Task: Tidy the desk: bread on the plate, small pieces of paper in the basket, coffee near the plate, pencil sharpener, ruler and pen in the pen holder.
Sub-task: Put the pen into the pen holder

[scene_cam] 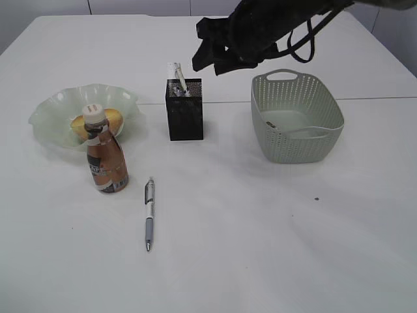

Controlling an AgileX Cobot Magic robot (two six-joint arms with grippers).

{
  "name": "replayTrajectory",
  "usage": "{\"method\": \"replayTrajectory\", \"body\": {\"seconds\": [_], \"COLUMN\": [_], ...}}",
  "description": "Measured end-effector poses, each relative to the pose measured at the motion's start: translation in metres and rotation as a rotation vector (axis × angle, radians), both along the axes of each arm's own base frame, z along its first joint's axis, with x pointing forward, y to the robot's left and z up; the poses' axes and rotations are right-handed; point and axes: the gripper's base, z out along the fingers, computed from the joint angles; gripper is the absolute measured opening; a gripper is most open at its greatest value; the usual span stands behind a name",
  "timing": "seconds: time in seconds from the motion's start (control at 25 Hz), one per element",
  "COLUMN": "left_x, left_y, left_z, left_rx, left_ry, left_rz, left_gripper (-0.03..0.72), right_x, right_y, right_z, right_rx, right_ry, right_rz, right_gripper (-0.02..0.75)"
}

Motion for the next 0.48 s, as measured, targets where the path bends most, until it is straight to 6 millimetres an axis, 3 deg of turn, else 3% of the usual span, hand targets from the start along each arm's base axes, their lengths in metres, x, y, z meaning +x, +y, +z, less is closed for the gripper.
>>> {"method": "replayTrajectory", "body": {"seconds": [0.2, 0.48], "left_x": [-0.003, -0.005], "left_y": [0.000, 0.000], "left_z": [-0.002, -0.003], "left_rx": [0.003, 0.005], "left_ry": [0.036, 0.059], "left_rz": [-0.008, -0.013], "left_gripper": [0.240, 0.240], "right_x": [-0.030, -0.089], "right_y": [0.006, 0.067], "right_z": [0.014, 0.021], "right_rx": [-0.112, -0.320], "right_ry": [0.202, 0.326], "right_rz": [-0.061, -0.142], "right_gripper": [0.374, 0.374]}}
